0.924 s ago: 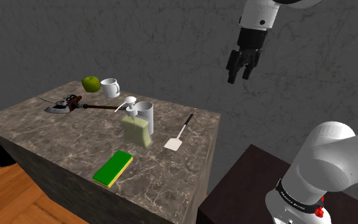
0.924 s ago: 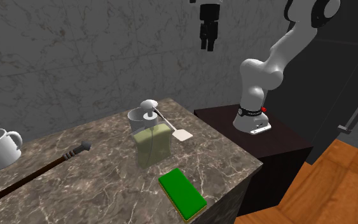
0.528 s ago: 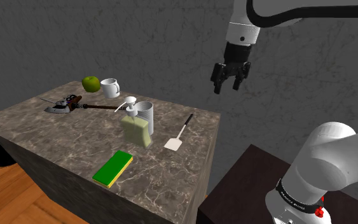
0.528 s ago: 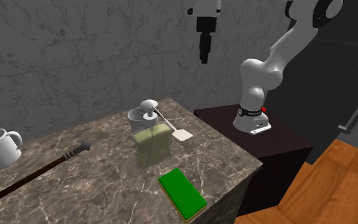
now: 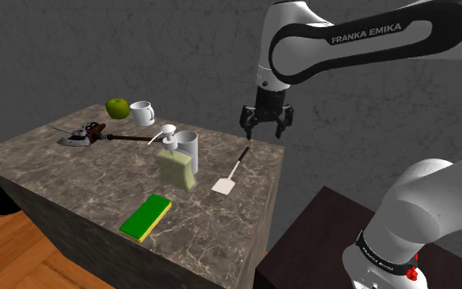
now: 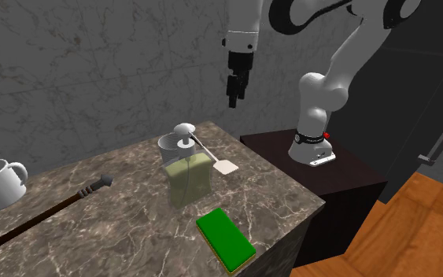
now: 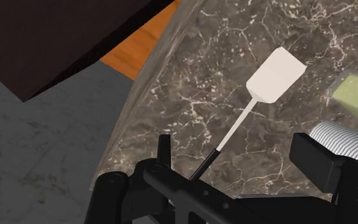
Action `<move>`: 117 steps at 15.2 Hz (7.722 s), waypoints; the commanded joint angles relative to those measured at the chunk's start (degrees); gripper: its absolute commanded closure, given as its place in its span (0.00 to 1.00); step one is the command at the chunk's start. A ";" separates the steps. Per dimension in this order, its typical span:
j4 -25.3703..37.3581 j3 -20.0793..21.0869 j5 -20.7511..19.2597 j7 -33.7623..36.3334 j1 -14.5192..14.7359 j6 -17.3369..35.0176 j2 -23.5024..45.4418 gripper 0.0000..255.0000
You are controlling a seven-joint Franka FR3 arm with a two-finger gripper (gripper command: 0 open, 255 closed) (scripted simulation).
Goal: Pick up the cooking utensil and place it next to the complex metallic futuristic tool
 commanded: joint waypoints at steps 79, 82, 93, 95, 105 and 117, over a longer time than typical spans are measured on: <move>65.37 14.27 -29.79 54.86 1.57 -8.13 65.31 1.00; 63.30 14.14 -29.98 55.20 1.29 -5.96 65.49 1.00; 57.38 13.43 -31.24 56.59 0.80 1.34 67.24 1.00; 56.55 13.25 -31.55 56.85 0.80 2.58 67.71 1.00; 55.15 12.92 -32.22 57.40 0.81 4.86 68.74 1.00; 58.95 13.84 -30.80 56.42 1.02 -0.95 66.45 0.00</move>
